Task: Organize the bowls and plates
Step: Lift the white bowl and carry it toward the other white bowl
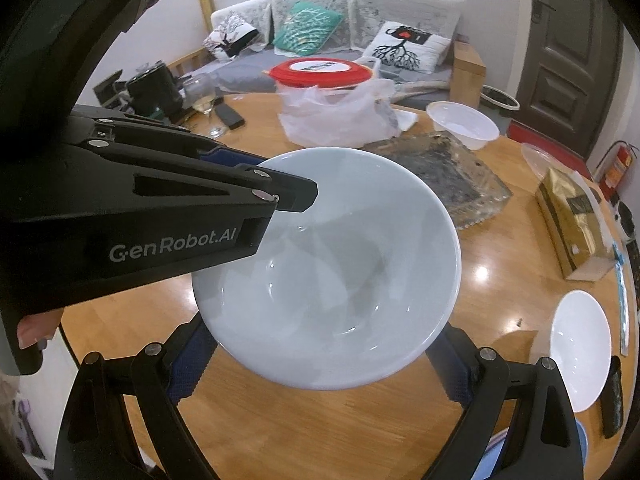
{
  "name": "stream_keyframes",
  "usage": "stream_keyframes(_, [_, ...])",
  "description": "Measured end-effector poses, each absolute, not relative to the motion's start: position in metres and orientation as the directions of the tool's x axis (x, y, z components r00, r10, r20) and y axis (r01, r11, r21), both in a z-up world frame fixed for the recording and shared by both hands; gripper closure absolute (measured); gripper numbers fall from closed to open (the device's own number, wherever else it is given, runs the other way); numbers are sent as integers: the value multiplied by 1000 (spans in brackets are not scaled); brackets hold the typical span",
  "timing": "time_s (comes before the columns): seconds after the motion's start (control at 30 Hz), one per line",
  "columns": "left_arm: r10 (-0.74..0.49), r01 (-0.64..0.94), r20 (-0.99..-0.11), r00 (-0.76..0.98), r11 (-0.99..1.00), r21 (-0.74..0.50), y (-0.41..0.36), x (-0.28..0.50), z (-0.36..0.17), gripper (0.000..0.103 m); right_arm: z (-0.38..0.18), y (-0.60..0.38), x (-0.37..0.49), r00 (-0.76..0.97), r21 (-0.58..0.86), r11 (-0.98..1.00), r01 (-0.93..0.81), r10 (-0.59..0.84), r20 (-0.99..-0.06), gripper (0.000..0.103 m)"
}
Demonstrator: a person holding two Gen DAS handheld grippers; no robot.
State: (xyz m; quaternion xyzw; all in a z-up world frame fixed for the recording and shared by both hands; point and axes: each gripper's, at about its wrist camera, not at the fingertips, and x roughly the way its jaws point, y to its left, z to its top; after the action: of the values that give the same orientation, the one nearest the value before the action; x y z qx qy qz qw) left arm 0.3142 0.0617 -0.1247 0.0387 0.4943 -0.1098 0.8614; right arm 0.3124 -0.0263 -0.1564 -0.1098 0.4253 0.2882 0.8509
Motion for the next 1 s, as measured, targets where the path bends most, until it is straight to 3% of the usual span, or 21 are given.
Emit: stream_keyframes(1.0, [-148,170,-886,440,982,-80,108,319,-173,89,-191,23,324,387,28,772,-635,350,-853,11])
